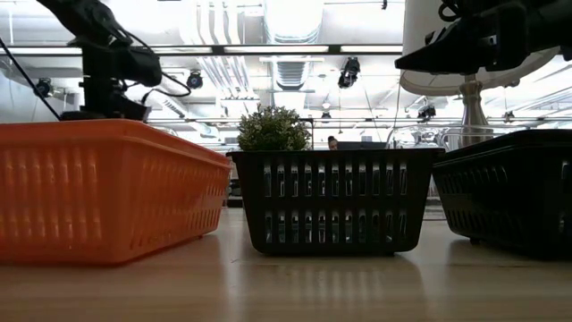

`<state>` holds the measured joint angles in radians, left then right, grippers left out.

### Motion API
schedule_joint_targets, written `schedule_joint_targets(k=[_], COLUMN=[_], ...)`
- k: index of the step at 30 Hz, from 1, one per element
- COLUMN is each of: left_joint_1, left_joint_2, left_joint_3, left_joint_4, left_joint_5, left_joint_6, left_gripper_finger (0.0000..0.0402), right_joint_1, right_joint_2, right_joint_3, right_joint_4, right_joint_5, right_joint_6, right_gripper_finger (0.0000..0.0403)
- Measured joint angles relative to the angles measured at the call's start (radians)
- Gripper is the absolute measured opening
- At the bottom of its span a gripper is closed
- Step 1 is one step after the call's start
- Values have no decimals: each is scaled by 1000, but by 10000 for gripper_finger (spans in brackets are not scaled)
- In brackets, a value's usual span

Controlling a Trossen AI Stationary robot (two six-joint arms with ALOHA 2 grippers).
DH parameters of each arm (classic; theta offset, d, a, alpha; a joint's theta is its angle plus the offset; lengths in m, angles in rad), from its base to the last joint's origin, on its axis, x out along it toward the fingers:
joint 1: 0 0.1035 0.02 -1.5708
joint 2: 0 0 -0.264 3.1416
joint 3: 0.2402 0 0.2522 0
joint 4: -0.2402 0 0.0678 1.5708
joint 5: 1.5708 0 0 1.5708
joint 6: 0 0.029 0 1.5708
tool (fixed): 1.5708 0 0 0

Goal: Stack baskets by color
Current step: Stack the top orange bin on the bottom orange bins

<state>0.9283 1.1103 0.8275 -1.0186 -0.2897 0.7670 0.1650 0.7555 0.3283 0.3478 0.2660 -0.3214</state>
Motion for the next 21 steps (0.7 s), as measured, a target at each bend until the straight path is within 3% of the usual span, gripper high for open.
schedule_joint_targets(k=[3,6,11,14,16,21], left_joint_1=[1,-1,-23,-65,-88,-94], left_joint_2=[-30,-64,-109,-114,-114,-110], left_joint_3=[9,16,9,1,2,-9], left_joint_4=[-83,-138,-142,-141,-142,-58], left_joint_5=[-3,59,313,408,371,10], left_joint_6=[-10,-72,-191,-213,-211,-144], left_gripper_finger=[132,131,131,131,131,131], right_joint_1=[0,0,0,0,0,0], right_joint_2=[0,0,0,0,0,0], right_joint_3=[0,0,0,0,0,0], right_joint_4=[0,0,0,1,1,1], right_joint_5=[20,33,34,46,51,52], right_joint_6=[9,12,12,11,11,11], right_gripper_finger=[9,9,9,9,9,9])
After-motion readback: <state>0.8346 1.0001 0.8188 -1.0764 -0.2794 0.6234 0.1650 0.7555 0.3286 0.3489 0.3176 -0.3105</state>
